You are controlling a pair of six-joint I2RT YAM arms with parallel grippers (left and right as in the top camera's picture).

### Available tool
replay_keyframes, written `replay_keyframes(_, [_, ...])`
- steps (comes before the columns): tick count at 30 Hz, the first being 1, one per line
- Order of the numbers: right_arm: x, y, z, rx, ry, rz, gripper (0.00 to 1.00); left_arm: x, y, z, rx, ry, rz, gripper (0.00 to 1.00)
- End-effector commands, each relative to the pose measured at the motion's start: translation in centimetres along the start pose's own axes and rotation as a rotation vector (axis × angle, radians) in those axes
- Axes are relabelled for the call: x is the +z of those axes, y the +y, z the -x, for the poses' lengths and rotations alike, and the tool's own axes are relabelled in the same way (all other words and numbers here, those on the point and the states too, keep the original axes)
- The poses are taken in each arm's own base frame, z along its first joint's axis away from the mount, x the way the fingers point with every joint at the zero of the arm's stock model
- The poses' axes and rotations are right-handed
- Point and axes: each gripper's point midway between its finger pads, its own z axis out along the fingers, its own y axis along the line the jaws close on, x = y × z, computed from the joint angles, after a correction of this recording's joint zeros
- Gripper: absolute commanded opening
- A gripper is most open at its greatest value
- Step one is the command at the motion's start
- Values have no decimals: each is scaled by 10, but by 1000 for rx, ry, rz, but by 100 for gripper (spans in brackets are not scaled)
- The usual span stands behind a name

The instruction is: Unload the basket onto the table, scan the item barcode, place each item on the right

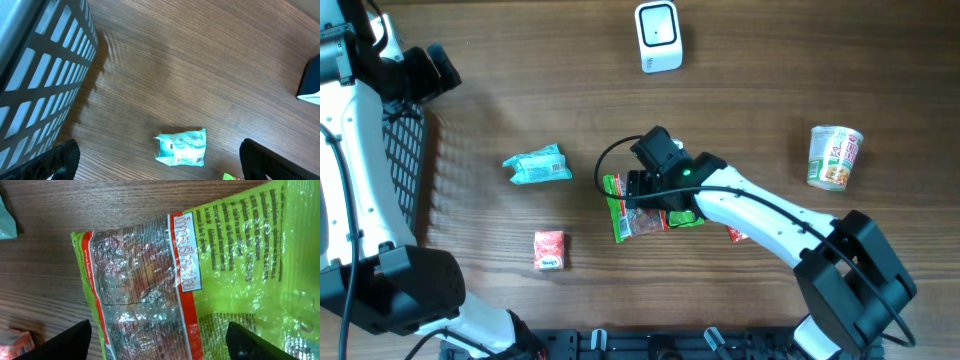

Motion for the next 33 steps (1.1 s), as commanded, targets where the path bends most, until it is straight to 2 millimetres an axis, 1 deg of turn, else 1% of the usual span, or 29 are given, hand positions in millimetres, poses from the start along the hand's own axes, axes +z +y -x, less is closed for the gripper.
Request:
replay_keyframes(1, [6,-4,-2,46,-12,-36,83,1,0,-1,1,5,-9,100])
replay_keyframes(4, [11,-7,-12,63,10,-37,84,1,0,-1,1,5,-9,100])
replay_keyframes(6, [18,-1,-19,47,20,13,87,1,0,-1,0,5,-9,100])
replay_keyframes(8, [26,13,-25,28,14,103,89,1,0,-1,1,5,-9,100])
replay_keyframes(9, [28,20,-26,16,16,153,93,1,0,-1,1,5,-9,100])
replay_keyframes(10, [28,33,-27,-31,14,227,97,1,0,-1,1,5,-9,100])
replay_keyframes(11, [26,44,-24,-93,-2,287,97,1,0,-1,0,5,-9,100])
replay_keyframes(13, [24,50,-18,-177,-44,310,97,1,0,-1,1,5,-9,100])
replay_keyframes(15, [24,44,-10,-253,-78,283,95,1,0,-1,1,5,-9,100])
replay_keyframes(16, [23,38,-4,-235,-83,257,95,1,0,-1,0,5,-9,100])
replay_keyframes(18, [8,33,18,-241,-85,227,94,1,0,-1,0,5,-9,100])
replay_keyframes(20, [-19,36,42,-259,-86,181,93,1,0,-1,0,5,-9,100])
replay_keyframes(21, [-29,34,50,-240,-91,145,93,1,0,-1,1,5,-9,100])
replay_keyframes(22, [-35,29,56,-159,-100,96,94,1,0,-1,1,5,-9,100])
replay_keyframes(23, [-34,25,55,-120,-100,80,94,1,0,-1,1,5,-9,100])
replay_keyframes(25, [-21,13,49,-54,-86,32,94,1,0,-1,0,5,-9,100])
replay_keyframes(29, [17,3,28,-101,-27,-65,94,1,0,-1,1,5,-9,100])
replay_keyframes(31, [37,-8,18,-126,-19,-162,94,1,0,-1,0,5,-9,100])
replay_keyframes(32, [40,-11,16,-126,-10,-175,96,1,0,-1,0,5,-9,100])
replay_keyframes(33, [38,-11,16,-124,-6,-174,97,1,0,-1,0,5,-9,100])
